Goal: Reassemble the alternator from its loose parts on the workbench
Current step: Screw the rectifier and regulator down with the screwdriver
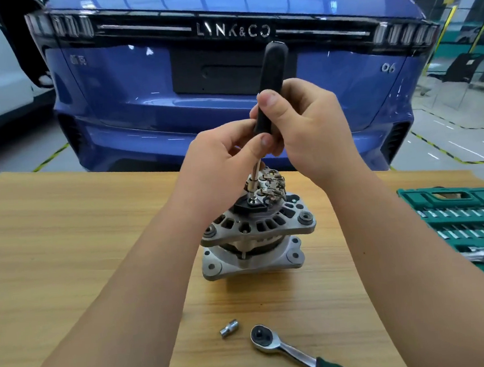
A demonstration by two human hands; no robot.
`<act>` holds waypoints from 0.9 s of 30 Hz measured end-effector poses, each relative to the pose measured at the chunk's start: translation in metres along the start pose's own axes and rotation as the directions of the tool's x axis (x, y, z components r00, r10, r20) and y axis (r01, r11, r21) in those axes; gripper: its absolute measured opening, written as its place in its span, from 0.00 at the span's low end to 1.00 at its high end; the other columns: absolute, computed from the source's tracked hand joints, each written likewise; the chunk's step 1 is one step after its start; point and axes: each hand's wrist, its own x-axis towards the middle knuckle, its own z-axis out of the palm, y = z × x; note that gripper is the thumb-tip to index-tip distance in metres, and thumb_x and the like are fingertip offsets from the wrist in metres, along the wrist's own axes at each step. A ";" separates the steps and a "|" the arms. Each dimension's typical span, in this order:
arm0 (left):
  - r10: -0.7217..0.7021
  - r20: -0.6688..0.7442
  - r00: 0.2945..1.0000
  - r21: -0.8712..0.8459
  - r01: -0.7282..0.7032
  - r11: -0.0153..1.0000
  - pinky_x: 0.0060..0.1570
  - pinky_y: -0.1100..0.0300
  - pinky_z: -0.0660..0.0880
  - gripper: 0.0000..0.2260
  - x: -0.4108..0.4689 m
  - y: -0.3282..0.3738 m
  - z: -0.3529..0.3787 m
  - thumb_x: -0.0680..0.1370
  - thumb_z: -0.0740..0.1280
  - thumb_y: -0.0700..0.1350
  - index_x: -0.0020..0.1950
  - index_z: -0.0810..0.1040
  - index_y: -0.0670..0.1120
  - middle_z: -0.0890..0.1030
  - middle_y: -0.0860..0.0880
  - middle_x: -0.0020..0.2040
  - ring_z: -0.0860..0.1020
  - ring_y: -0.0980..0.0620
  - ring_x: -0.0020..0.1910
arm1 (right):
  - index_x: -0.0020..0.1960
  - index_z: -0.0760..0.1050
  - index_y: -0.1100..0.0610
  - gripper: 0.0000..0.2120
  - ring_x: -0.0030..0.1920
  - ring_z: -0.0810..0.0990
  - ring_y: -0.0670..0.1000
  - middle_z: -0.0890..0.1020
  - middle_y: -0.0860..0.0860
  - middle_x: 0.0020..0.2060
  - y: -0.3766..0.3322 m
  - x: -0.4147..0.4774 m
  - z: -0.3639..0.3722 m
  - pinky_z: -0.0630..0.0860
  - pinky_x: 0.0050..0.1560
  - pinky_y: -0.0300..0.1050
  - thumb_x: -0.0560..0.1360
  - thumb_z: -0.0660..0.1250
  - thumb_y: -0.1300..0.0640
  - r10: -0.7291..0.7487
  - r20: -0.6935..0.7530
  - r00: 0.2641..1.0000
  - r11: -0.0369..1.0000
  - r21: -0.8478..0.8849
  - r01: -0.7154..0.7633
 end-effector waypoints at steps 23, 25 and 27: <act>-0.041 -0.042 0.998 0.016 0.042 0.999 0.37 0.73 0.72 0.02 -0.013 -0.023 0.011 0.74 0.72 0.52 0.43 0.79 0.58 0.82 0.61 0.37 0.79 0.62 0.37 | 0.45 0.75 0.57 0.14 0.36 0.82 0.49 0.83 0.51 0.35 -0.013 0.003 -0.002 0.80 0.40 0.53 0.73 0.72 0.46 0.076 0.012 0.997 0.970 -0.232 -0.072; -0.069 -0.027 0.997 -0.001 0.069 0.998 0.36 0.73 0.71 0.02 -0.016 -0.025 0.014 0.74 0.72 0.52 0.43 0.81 0.57 0.82 0.61 0.36 0.79 0.62 0.36 | 0.45 0.74 0.58 0.15 0.36 0.82 0.49 0.83 0.51 0.35 -0.014 0.001 -0.001 0.79 0.41 0.53 0.73 0.72 0.46 0.086 0.018 0.996 0.976 -0.203 -0.081; -0.059 -0.027 0.998 -0.009 0.058 0.998 0.35 0.73 0.70 0.01 -0.018 -0.027 0.014 0.76 0.70 0.51 0.45 0.82 0.57 0.82 0.59 0.35 0.79 0.60 0.36 | 0.46 0.74 0.54 0.11 0.37 0.81 0.46 0.80 0.46 0.35 -0.012 0.000 -0.003 0.79 0.43 0.48 0.75 0.70 0.47 0.063 0.092 0.994 0.976 -0.213 -0.042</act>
